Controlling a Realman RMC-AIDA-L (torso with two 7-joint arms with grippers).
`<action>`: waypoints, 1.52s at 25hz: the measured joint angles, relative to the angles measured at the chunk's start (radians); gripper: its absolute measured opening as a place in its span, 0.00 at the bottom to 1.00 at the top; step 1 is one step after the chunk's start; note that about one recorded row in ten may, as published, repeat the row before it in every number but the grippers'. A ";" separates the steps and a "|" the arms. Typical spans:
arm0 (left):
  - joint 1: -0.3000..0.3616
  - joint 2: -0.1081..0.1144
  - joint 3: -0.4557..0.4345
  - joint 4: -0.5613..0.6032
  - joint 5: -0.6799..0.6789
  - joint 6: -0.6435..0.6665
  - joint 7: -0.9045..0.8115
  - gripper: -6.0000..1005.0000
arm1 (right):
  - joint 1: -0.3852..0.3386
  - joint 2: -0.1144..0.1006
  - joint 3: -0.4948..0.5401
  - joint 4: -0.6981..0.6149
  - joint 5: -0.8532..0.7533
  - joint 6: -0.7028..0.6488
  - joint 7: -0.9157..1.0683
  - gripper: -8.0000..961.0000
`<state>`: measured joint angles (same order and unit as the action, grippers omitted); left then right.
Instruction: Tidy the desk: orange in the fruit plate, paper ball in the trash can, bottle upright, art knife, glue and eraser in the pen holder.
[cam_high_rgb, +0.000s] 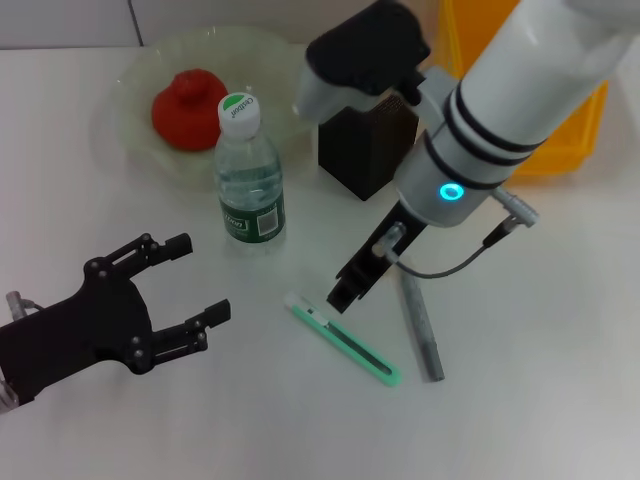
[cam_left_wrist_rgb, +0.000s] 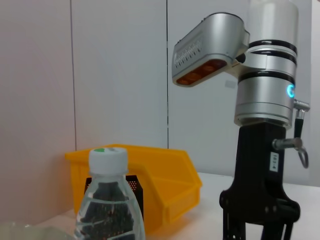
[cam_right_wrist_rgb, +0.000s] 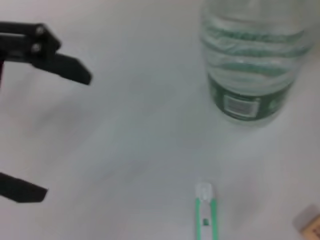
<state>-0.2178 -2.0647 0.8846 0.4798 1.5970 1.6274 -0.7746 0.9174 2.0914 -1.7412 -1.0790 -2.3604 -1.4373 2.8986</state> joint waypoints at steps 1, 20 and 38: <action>0.000 0.000 -0.001 -0.002 0.000 -0.001 0.000 0.84 | 0.000 0.000 0.000 0.000 0.000 0.000 0.000 0.27; 0.020 0.006 -0.003 -0.014 0.000 -0.003 0.000 0.84 | 0.109 0.001 -0.184 0.175 0.111 0.129 0.012 0.42; 0.016 0.006 0.000 -0.013 0.000 -0.003 0.000 0.84 | 0.161 0.001 -0.296 0.242 0.161 0.175 0.013 0.41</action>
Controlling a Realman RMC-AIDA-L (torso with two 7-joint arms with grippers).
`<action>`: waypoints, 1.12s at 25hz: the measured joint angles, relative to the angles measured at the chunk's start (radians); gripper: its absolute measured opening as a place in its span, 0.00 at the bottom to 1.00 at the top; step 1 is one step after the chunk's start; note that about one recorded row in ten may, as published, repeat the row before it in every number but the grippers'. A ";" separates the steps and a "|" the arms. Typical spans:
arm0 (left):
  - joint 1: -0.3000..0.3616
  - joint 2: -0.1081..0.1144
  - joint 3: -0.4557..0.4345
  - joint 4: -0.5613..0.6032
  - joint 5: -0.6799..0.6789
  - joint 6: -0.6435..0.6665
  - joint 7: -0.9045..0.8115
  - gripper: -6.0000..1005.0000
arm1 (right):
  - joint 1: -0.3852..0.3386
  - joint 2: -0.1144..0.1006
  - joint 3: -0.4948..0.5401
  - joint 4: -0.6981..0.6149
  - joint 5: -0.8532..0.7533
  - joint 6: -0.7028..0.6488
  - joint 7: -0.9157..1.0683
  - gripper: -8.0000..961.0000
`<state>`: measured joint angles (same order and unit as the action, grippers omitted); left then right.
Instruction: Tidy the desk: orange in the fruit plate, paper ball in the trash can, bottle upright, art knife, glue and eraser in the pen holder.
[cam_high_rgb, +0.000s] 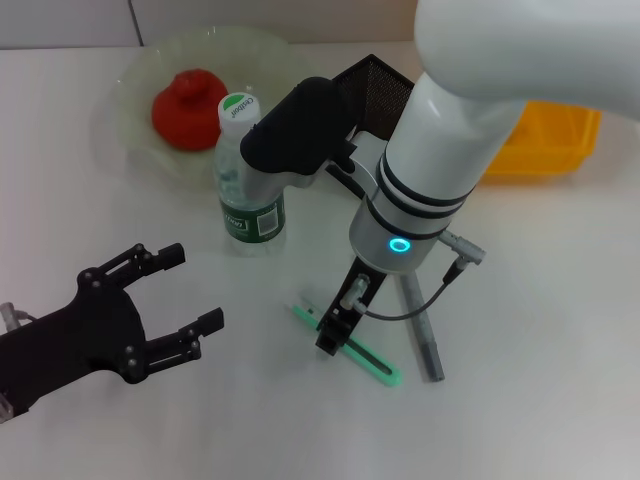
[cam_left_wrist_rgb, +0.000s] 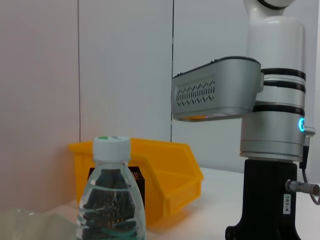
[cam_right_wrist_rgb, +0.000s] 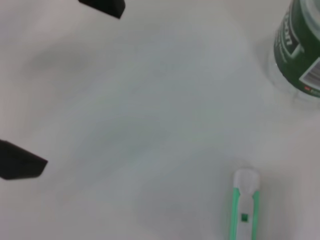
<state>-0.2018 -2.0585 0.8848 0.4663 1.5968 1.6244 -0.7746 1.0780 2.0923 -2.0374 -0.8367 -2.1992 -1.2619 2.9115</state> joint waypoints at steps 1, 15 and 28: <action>-0.001 0.000 0.001 0.000 0.000 0.000 0.000 0.84 | 0.001 0.000 -0.006 0.001 0.001 0.002 0.000 0.41; -0.002 -0.003 0.004 0.000 0.000 -0.009 0.000 0.84 | 0.045 0.000 -0.093 0.027 0.027 0.013 0.004 0.25; 0.014 0.010 -0.002 0.000 0.000 0.034 -0.001 0.84 | -0.130 -0.003 0.208 -0.280 -0.142 -0.148 0.015 0.18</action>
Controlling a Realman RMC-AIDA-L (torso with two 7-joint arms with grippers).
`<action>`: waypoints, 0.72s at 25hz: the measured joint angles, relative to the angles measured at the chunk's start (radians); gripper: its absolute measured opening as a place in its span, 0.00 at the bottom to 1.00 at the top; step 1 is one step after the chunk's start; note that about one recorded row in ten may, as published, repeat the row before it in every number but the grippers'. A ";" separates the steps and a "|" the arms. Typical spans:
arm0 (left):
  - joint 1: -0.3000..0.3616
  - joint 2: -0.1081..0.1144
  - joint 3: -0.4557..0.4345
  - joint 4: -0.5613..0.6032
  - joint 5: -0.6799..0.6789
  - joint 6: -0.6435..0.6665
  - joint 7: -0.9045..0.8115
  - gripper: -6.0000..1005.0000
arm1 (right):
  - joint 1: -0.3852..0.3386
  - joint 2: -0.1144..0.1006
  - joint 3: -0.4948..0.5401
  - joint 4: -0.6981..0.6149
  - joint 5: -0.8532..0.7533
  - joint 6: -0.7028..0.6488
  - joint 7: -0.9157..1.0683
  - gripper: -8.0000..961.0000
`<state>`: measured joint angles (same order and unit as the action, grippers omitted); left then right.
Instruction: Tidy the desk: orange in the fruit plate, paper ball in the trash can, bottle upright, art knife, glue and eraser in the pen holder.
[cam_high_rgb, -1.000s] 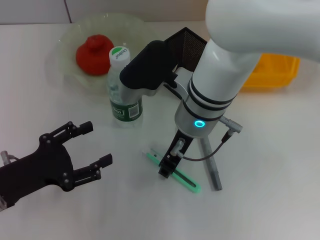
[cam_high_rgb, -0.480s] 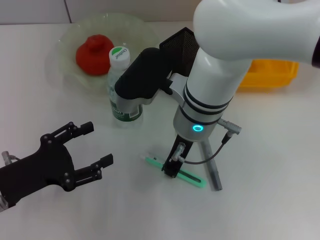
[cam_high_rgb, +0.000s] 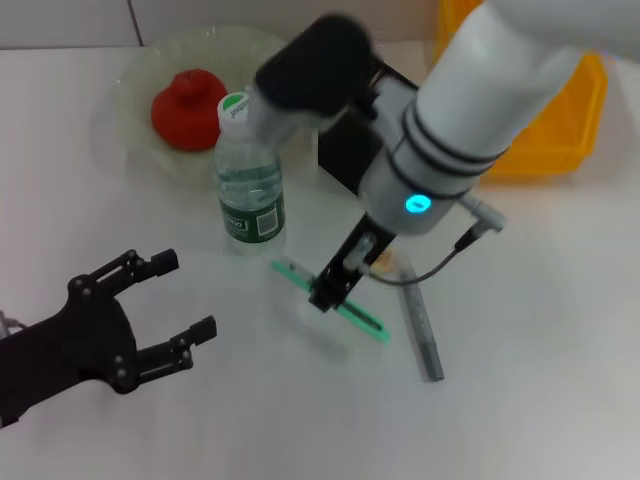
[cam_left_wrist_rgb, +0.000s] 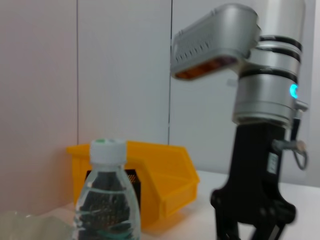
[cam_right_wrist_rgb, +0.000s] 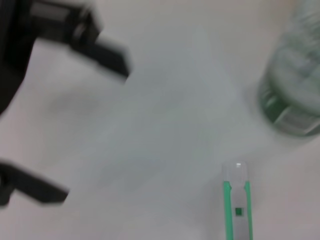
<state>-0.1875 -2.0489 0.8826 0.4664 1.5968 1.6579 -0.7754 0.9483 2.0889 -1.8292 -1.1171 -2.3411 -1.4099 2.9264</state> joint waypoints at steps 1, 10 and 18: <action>0.004 0.003 0.000 0.000 0.000 0.014 0.000 0.84 | -0.014 -0.001 0.027 -0.024 -0.005 -0.018 0.000 0.18; 0.002 0.008 0.015 0.000 0.013 0.057 -0.002 0.84 | -0.231 -0.008 0.361 -0.418 -0.012 -0.208 -0.031 0.18; -0.062 -0.013 0.019 -0.015 0.078 0.044 -0.043 0.84 | -0.532 -0.006 0.592 -0.635 0.156 0.049 -0.350 0.19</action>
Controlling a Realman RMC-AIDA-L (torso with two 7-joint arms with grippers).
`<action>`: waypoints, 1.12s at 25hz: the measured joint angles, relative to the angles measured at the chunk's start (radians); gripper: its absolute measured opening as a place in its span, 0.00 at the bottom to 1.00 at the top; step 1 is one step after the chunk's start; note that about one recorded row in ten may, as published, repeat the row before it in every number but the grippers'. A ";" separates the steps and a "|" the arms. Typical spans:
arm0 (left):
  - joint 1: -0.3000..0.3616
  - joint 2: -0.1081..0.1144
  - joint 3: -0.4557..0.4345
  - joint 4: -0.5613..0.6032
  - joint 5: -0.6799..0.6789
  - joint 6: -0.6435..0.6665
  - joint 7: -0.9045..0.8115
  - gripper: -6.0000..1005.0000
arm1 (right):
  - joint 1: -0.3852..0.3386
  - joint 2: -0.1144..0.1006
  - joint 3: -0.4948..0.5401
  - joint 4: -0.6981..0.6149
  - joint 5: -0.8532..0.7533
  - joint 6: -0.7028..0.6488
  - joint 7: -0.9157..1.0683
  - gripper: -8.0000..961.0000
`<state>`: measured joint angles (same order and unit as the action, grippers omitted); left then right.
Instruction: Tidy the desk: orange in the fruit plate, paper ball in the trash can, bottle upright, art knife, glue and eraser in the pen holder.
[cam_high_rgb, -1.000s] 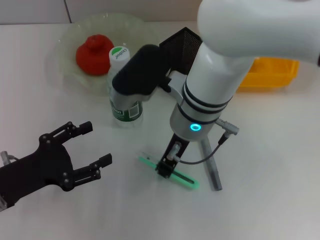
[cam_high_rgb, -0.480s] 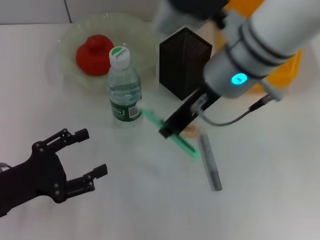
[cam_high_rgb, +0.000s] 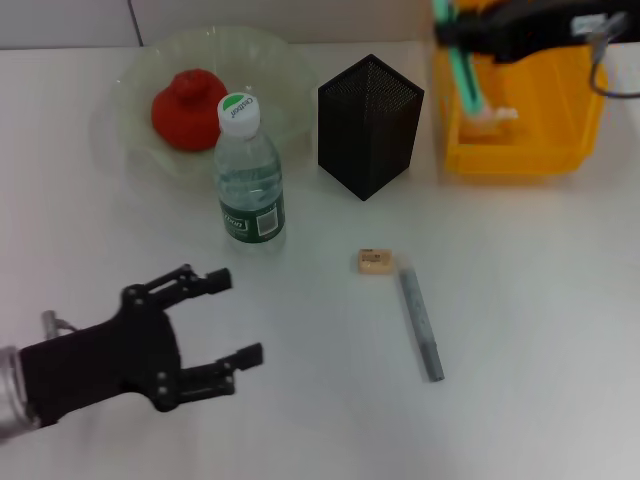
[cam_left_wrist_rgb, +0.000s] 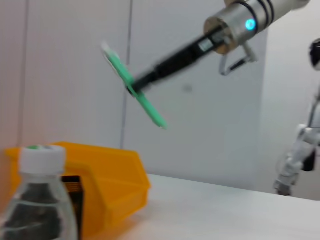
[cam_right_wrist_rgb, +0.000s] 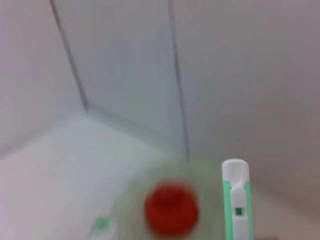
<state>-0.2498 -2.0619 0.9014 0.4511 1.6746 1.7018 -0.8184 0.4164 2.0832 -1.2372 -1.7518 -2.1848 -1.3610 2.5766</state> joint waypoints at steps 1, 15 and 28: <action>-0.011 -0.002 0.002 -0.006 0.010 -0.001 -0.003 0.84 | -0.036 -0.001 0.000 0.015 0.061 0.066 -0.086 0.19; -0.121 -0.007 0.033 -0.058 0.041 -0.045 -0.049 0.84 | -0.031 -0.001 0.034 0.763 0.910 0.229 -1.337 0.19; -0.133 -0.007 0.034 -0.060 0.042 -0.046 -0.062 0.84 | 0.154 -0.006 0.135 1.146 0.935 0.249 -1.539 0.19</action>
<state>-0.3828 -2.0693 0.9357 0.3915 1.7165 1.6560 -0.8804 0.5703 2.0776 -1.1026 -0.6061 -1.2500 -1.1117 1.0372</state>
